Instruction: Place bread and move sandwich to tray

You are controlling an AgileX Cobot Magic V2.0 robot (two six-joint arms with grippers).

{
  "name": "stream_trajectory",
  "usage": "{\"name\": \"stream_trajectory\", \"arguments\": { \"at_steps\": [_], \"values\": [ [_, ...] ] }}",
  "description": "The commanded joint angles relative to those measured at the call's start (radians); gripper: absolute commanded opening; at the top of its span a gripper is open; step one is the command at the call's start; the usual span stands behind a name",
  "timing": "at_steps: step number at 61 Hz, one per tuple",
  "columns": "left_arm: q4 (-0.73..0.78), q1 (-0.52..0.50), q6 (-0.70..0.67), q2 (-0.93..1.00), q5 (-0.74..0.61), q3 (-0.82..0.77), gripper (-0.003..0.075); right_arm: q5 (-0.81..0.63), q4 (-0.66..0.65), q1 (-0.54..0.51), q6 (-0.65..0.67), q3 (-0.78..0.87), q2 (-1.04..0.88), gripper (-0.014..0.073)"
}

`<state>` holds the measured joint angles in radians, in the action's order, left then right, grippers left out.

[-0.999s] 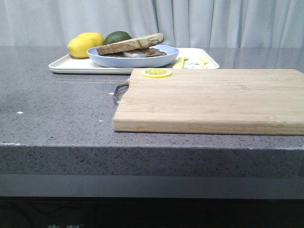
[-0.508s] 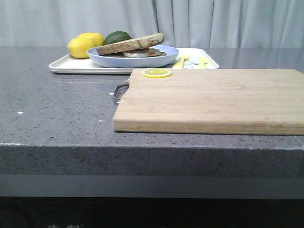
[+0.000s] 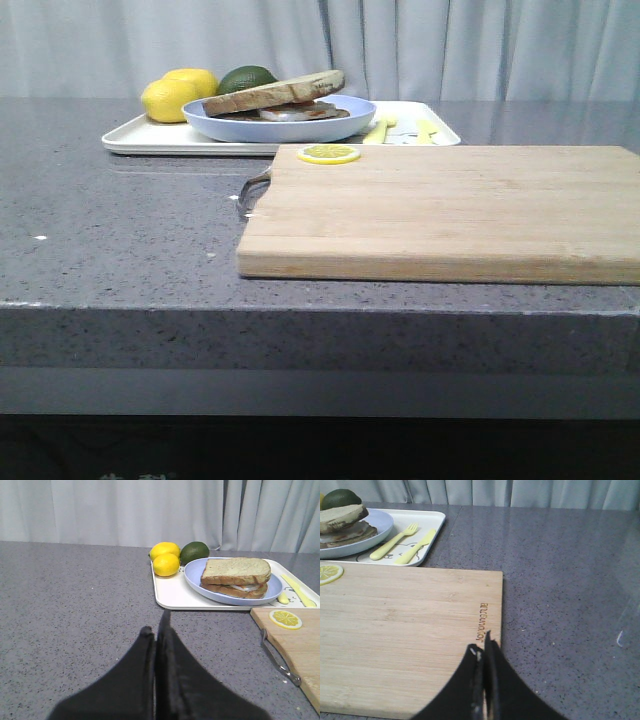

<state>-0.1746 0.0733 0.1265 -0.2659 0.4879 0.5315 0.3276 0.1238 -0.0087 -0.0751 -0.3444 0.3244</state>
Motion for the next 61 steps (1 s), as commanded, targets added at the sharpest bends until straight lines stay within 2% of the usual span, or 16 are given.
{"name": "stream_trajectory", "arguments": {
  "at_steps": [1,20,28,32,38,61],
  "values": [
    [-0.011,0.008,-0.004,-0.011,-0.075,0.027,-0.0019,-0.076,-0.003,-0.002,-0.009,-0.026,0.002,-0.0077],
    [-0.066,0.008,-0.015,-0.011,-0.095,0.022,-0.0019,-0.076,-0.003,-0.002,-0.009,-0.026,0.002,-0.0077],
    [0.084,0.008,-0.171,0.019,-0.159,-0.013,-0.0019,-0.076,-0.003,-0.002,-0.009,-0.026,0.002,-0.0077],
    [0.169,0.008,-0.248,0.048,-0.166,-0.046,-0.0019,-0.076,-0.003,-0.002,-0.009,-0.026,0.002,-0.0077],
    [0.217,-0.001,-0.257,0.103,-0.171,-0.113,-0.0019,-0.076,-0.003,-0.002,-0.009,-0.026,0.002,-0.0077],
    [0.199,-0.138,-0.257,0.293,-0.244,-0.382,-0.0019,-0.076,-0.003,-0.002,-0.009,-0.026,0.002,-0.0077]
  ]
}}
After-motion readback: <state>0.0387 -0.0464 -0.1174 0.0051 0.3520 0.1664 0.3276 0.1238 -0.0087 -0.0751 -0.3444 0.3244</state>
